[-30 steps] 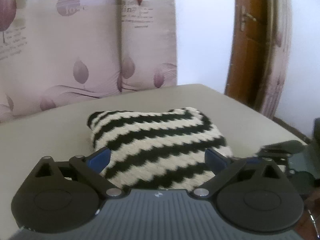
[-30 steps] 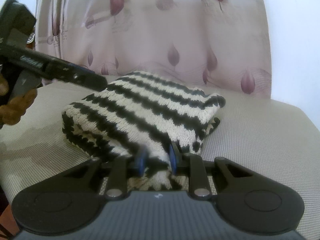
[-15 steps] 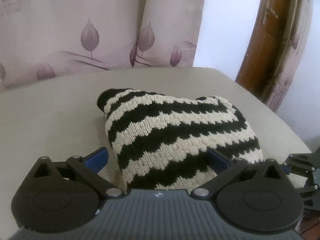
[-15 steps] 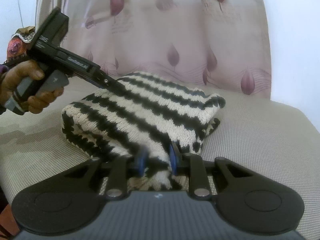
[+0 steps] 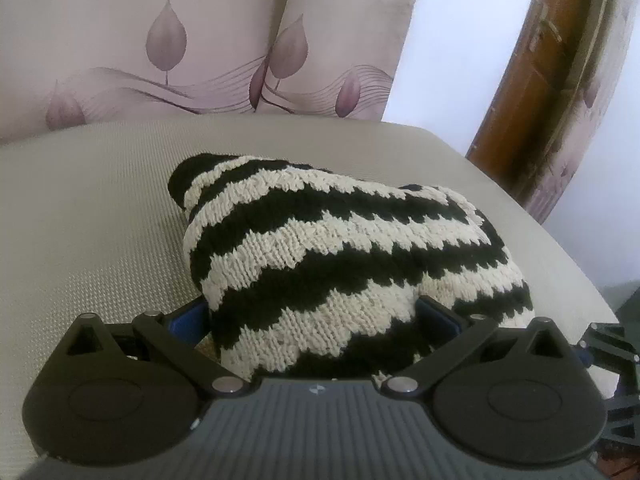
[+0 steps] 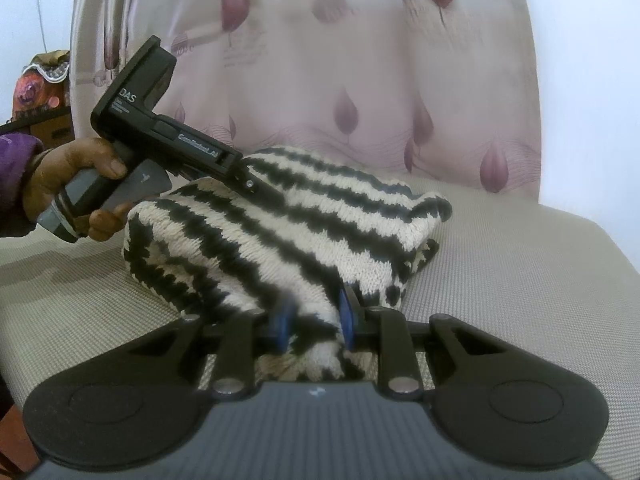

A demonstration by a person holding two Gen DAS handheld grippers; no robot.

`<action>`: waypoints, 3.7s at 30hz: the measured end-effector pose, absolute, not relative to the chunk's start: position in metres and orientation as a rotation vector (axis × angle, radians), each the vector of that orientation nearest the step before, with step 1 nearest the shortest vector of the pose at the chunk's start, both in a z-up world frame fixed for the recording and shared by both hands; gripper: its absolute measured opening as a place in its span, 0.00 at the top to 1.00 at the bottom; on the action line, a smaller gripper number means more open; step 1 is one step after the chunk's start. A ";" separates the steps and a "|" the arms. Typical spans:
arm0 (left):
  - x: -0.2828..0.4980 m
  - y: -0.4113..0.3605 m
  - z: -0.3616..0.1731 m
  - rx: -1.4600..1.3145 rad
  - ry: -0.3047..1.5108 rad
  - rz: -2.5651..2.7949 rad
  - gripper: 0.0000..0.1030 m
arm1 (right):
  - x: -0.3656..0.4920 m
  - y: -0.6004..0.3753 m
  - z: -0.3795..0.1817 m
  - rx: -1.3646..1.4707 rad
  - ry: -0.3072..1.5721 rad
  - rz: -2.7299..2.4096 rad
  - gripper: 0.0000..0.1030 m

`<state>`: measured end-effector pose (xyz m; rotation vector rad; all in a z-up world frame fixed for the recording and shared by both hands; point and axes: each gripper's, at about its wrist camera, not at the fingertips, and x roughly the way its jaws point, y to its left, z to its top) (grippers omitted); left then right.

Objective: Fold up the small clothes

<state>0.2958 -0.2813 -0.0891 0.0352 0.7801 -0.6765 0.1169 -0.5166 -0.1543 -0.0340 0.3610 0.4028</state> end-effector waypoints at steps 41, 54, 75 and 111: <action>0.313 -0.260 -0.102 -0.118 0.825 -0.798 0.00 | 0.256 -0.595 -0.171 0.680 0.640 0.624 0.08; 0.329 -0.236 -0.114 -0.244 0.848 -0.969 0.00 | 0.263 -0.602 -0.172 0.653 0.714 0.788 0.07; 0.321 -0.239 -0.122 -0.239 0.779 -0.948 0.08 | 0.278 -0.588 -0.176 0.683 0.678 0.773 0.31; 0.242 -0.244 -0.072 -0.055 0.639 -0.707 0.38 | 0.202 -0.542 -0.145 0.747 0.515 0.539 0.54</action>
